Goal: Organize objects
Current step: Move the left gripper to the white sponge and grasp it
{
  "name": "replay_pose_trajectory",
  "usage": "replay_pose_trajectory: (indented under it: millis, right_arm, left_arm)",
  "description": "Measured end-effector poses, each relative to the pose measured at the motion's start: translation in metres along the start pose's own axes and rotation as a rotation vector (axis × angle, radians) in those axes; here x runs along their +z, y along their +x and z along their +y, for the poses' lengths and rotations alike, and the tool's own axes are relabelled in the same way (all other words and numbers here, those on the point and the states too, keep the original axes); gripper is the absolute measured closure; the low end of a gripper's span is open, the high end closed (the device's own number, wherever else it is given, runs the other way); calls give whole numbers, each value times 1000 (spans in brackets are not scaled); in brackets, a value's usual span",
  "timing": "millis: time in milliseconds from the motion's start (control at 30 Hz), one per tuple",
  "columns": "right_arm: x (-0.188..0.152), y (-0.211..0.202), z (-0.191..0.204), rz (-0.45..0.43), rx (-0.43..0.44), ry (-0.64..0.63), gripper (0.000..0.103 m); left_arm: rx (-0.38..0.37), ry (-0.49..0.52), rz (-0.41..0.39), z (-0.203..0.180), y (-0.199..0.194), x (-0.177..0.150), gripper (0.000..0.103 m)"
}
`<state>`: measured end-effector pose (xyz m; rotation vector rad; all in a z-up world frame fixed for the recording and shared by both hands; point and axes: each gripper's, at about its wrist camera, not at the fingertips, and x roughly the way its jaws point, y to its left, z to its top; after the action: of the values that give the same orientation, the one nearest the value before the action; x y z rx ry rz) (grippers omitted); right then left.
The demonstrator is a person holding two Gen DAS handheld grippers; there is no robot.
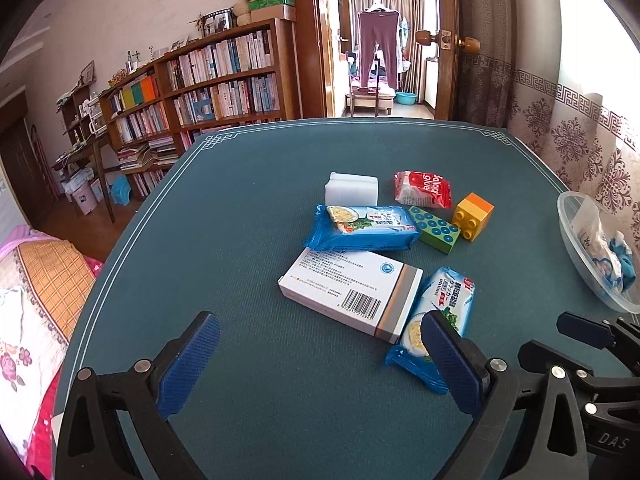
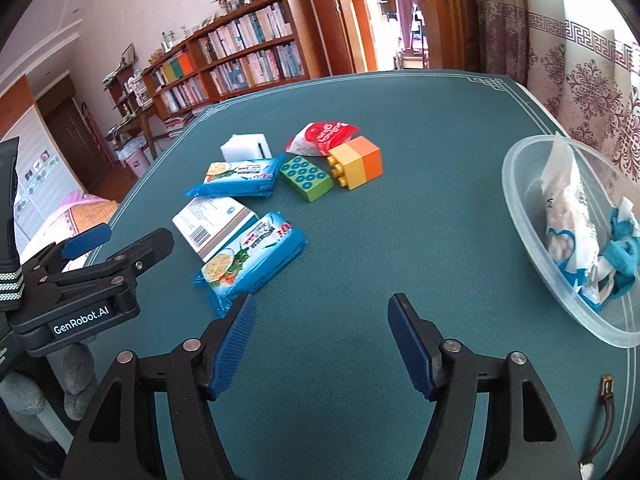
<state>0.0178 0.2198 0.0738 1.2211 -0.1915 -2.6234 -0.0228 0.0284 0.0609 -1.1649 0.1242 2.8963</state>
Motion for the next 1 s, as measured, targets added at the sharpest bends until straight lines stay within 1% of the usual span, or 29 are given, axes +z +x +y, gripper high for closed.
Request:
replay_pose_trajectory:
  millis: [167, 267, 600, 800, 1000]
  right_arm:
    - [8, 17, 16, 29, 33, 6, 32]
    - [14, 28, 24, 42, 38, 15, 32]
    - [26, 65, 48, 84, 3, 19, 28]
    - [28, 78, 55, 74, -41, 5, 25]
    - [29, 78, 55, 65, -30, 15, 25]
  left_arm:
    - [22, -24, 9, 18, -2, -6, 1]
    - [34, -40, 10, 30, -4, -9, 1]
    - [89, -82, 13, 73, -18, -26, 1]
    - [167, -138, 28, 112, -31, -46, 1]
    - [282, -218, 55, 154, -49, -73, 1]
